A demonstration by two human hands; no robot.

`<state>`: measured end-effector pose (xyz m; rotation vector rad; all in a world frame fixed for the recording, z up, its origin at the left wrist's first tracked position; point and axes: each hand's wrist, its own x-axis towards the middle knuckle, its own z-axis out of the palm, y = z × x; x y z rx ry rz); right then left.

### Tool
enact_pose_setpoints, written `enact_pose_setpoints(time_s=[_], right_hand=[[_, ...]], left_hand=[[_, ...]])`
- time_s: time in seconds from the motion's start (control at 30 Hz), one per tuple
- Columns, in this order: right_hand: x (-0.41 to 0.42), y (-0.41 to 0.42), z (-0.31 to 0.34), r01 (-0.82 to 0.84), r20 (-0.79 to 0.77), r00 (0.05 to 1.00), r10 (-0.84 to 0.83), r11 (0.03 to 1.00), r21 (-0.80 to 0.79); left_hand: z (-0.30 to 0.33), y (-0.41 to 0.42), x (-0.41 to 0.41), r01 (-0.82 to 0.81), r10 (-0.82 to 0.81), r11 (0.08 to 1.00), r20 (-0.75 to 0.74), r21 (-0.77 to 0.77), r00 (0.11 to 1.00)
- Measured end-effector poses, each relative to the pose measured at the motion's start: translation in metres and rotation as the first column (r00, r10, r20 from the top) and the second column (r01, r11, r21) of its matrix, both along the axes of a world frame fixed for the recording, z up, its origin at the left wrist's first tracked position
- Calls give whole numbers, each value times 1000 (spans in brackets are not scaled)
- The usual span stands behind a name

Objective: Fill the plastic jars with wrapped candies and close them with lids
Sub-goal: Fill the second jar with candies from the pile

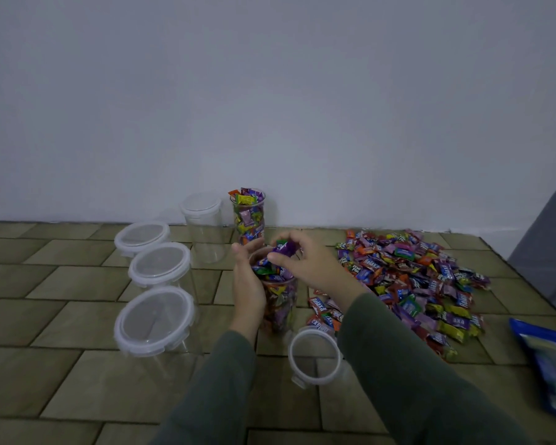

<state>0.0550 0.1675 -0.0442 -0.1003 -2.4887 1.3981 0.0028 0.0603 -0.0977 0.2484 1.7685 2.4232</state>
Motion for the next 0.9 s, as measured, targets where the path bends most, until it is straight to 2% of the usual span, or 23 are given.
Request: enact_pose_setpoints(time_s=[0.13, 0.2, 0.27, 0.3, 0.33, 0.4, 0.5, 0.57, 0.67, 0.9], right_hand=[[6, 5, 3, 14, -23, 1000, -13, 997, 72], [9, 10, 1, 99, -16, 995, -98, 995, 11], [13, 21, -8, 215, 51, 976, -214, 976, -17], [15, 29, -17, 248, 126, 960, -250, 968, 35], [17, 36, -27, 235, 220, 942, -255, 965, 114], [20, 46, -49, 74, 415, 890, -191, 957, 282], [25, 44, -71, -158, 572, 815, -89, 916, 368], [26, 38, -79, -214, 570, 820, -55, 894, 394], [24, 35, -88, -197, 532, 842, -92, 865, 462], [22, 36, -89, -206, 507, 856, -99, 834, 512]], left_hand=[[-1, 1, 0, 4, -4, 1000, -19, 18, 1000], [-4, -1, 0, 26, -25, 999, -46, 23, 999], [-13, -6, 2, 57, -61, 998, -113, -31, 992], [-19, -10, 4, 69, -78, 995, -153, -66, 985], [-25, -13, 7, 78, -97, 991, -191, -105, 977], [-34, -19, 10, 96, -145, 978, -272, -185, 951], [-36, -20, 11, 102, -182, 958, -292, -270, 939], [-35, -19, 12, 72, -163, 942, -258, -329, 952], [-35, -18, 12, 50, -144, 918, -215, -392, 966], [-34, -20, 14, 41, -131, 908, -189, -416, 973]])
